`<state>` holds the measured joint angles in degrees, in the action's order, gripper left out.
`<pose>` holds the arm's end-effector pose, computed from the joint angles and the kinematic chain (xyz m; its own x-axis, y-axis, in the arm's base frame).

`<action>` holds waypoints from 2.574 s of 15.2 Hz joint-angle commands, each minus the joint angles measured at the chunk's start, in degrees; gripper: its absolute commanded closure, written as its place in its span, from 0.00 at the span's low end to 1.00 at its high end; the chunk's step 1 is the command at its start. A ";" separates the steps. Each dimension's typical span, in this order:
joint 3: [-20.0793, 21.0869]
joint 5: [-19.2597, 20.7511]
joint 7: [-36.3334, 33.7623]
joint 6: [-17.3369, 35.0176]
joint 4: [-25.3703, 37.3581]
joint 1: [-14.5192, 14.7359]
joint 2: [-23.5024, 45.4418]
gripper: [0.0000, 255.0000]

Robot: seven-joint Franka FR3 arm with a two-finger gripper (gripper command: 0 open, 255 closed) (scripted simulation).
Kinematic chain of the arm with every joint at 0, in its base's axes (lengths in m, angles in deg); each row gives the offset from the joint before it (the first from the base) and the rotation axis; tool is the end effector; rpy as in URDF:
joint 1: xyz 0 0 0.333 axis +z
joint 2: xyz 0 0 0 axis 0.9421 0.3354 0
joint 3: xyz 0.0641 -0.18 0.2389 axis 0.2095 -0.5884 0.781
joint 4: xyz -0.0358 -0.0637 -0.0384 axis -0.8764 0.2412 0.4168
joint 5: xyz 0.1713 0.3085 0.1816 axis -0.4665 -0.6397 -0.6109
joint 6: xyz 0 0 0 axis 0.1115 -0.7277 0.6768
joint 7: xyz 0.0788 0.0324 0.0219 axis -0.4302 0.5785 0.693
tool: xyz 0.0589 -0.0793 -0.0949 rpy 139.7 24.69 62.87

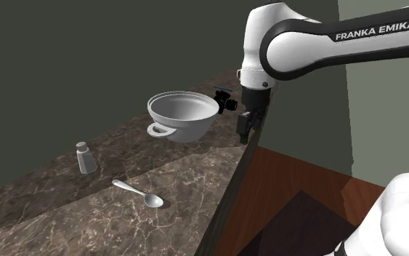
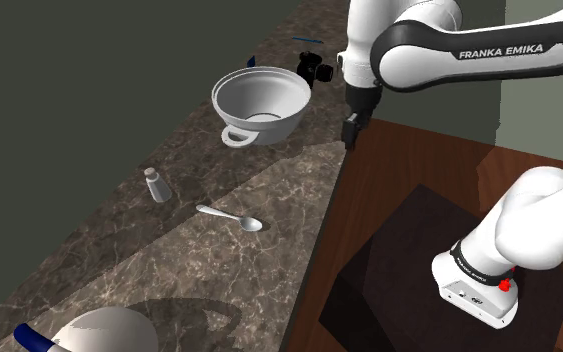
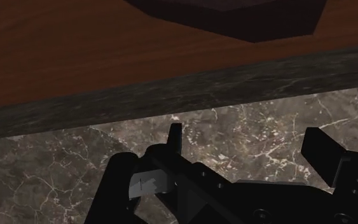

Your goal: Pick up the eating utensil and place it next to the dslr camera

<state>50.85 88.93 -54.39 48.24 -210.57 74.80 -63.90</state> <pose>0.4042 0.1001 0.4656 0.9693 0.2285 -0.0905 0.2340 -0.9707 0.0555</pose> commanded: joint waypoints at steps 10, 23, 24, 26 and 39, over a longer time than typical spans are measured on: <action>5.77 -2.36 -5.02 6.66 13.10 3.69 21.24 0.00; 9.89 0.16 -10.71 6.11 39.19 10.44 48.20 0.00; 10.05 0.46 -11.06 5.62 41.83 11.18 50.44 0.00; 10.30 1.08 -11.68 4.39 47.53 12.78 55.03 0.00; 10.35 2.02 -12.45 7.72 50.92 15.20 61.86 0.00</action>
<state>61.20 90.95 -66.80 55.79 -159.50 89.98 -2.03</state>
